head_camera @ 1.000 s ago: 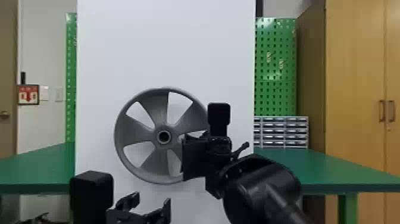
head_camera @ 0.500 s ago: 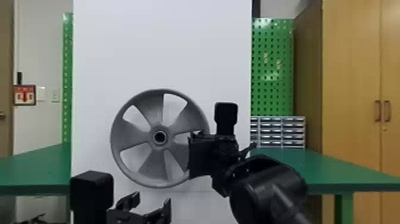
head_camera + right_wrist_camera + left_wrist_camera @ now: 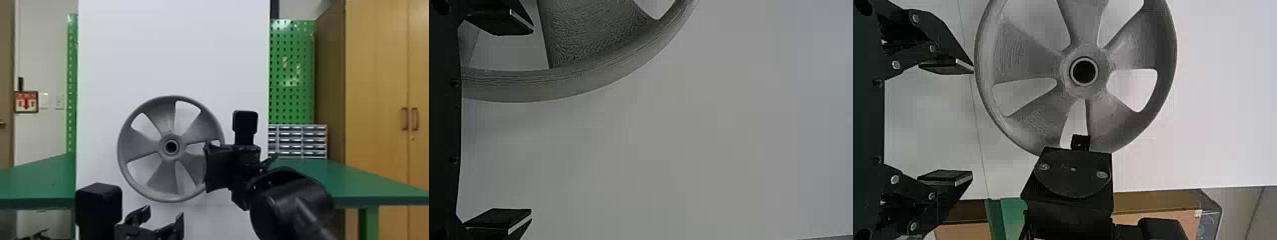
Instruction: Hold the wheel and insert it
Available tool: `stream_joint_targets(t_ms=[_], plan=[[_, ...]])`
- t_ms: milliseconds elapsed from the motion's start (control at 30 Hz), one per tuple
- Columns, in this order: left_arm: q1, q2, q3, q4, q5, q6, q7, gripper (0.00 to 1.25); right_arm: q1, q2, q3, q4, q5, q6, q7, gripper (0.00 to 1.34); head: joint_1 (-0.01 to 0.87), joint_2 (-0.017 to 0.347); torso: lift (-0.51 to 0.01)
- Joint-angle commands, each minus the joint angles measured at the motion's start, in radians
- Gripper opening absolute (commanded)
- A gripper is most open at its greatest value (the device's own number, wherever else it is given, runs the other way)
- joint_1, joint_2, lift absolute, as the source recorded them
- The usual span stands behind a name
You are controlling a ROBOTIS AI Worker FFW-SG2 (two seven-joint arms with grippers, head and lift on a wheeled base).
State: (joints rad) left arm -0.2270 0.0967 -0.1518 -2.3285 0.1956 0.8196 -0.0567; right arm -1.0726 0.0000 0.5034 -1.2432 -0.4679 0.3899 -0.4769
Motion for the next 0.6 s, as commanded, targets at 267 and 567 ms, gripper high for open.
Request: stream_joint_targets(t_ms=[267, 567], plan=[[0.003, 0.001, 0.003, 0.0, 0.002, 0.0, 0.0, 0.75, 0.029, 0.001, -0.003, -0.055, -0.018, 0.007, 0.006, 1.34, 0.0, 0.025, -0.489], [0.009, 0.001, 0.009, 0.0, 0.004, 0.0, 0.0, 0.75, 0.137, 0.001, -0.022, -0.298, 0.025, 0.087, 0.004, 1.34, 0.0, 0.025, -0.489]])
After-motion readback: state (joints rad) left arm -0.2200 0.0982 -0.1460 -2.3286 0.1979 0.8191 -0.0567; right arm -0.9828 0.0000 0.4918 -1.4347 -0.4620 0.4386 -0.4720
